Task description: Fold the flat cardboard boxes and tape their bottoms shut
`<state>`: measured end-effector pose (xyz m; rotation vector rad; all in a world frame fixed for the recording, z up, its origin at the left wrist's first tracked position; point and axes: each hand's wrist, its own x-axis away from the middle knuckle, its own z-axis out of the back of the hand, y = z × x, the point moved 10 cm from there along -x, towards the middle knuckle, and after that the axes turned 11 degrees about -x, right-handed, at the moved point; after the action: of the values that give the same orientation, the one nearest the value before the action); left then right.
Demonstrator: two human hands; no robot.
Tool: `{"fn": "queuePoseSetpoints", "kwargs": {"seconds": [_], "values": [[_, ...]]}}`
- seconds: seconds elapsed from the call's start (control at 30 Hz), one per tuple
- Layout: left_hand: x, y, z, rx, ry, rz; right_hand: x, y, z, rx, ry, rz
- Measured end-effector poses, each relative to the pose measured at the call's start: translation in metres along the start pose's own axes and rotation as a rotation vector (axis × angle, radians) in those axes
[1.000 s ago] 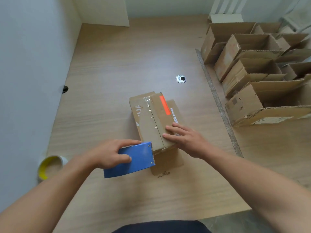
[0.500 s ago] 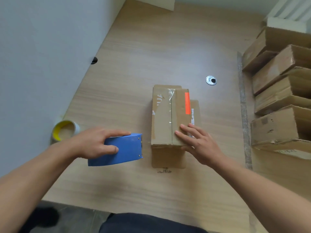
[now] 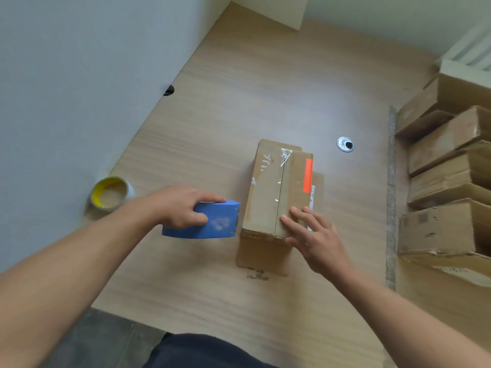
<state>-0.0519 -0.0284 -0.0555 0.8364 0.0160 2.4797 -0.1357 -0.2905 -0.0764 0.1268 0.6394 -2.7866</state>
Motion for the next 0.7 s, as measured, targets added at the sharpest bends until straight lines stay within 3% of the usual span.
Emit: {"fn": "queuePoseSetpoints", "kwargs": {"seconds": [0.23, 0.4, 0.7], "values": [[0.004, 0.020, 0.010, -0.110, 0.112, 0.008, -0.017, -0.040, -0.001, 0.211, -0.078, 0.023], [0.007, 0.018, 0.005, -0.104, 0.139, 0.029, -0.039, -0.061, -0.038, 0.140, -0.160, 0.034], [0.011, -0.007, -0.018, 0.051, 0.162, 0.016, -0.037, -0.049, -0.039, 0.060, -0.124, -0.057]]}}
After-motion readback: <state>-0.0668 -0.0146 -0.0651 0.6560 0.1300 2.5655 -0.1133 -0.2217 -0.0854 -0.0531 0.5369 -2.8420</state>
